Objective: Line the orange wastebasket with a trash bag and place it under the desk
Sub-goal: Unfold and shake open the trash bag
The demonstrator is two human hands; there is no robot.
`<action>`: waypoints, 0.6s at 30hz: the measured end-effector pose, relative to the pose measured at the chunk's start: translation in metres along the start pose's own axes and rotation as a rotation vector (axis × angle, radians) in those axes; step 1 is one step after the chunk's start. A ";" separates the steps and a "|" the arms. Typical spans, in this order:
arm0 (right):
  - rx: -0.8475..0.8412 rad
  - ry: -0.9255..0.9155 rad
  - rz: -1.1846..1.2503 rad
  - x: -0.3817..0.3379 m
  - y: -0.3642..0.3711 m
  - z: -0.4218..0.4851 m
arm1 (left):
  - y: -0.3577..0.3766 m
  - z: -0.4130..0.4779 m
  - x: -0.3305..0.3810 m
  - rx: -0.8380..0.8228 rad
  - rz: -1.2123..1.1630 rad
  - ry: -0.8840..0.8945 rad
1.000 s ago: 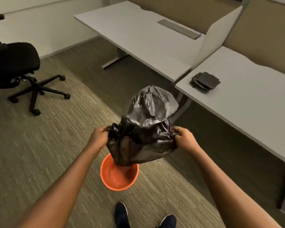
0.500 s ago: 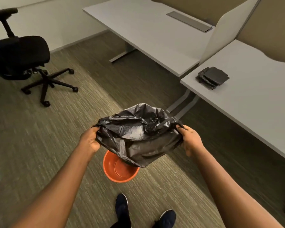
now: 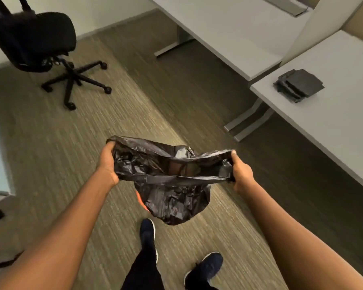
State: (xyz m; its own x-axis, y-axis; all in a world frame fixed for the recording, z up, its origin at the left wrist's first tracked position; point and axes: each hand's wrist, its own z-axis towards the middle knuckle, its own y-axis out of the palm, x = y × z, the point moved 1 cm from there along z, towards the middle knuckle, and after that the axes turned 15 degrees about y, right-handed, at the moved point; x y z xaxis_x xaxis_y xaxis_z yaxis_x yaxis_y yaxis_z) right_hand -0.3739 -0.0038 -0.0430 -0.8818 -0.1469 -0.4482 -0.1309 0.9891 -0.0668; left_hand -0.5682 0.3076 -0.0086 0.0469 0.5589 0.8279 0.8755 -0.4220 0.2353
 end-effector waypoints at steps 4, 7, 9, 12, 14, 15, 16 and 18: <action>0.017 -0.012 -0.068 0.020 0.016 0.017 | -0.026 0.024 -0.013 0.040 0.048 -0.064; 0.031 -0.048 -0.104 0.034 0.035 0.023 | -0.044 0.046 -0.014 0.035 0.085 -0.105; 0.050 -0.058 -0.085 0.044 0.052 0.026 | -0.055 0.061 -0.014 0.025 0.117 -0.110; 0.094 -0.069 -0.159 0.062 0.080 0.028 | -0.074 0.081 -0.021 0.036 0.196 -0.143; 0.120 -0.085 -0.260 0.075 0.095 0.032 | -0.086 0.094 -0.029 0.051 0.281 -0.201; 0.136 -0.080 -0.279 0.081 0.100 0.036 | -0.091 0.101 -0.034 0.075 0.308 -0.214; 0.149 -0.060 -0.276 0.086 0.105 0.041 | -0.095 0.108 -0.039 0.104 0.323 -0.214; 0.145 -0.022 -0.271 0.097 0.111 0.055 | -0.102 0.118 -0.053 0.145 0.350 -0.214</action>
State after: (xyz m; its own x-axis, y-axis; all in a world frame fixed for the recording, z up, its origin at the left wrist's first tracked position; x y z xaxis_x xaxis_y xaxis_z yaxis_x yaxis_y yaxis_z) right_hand -0.4495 0.0920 -0.1427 -0.8133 -0.4068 -0.4160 -0.2921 0.9038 -0.3127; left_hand -0.6035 0.4057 -0.1362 0.4380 0.5423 0.7170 0.8470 -0.5162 -0.1270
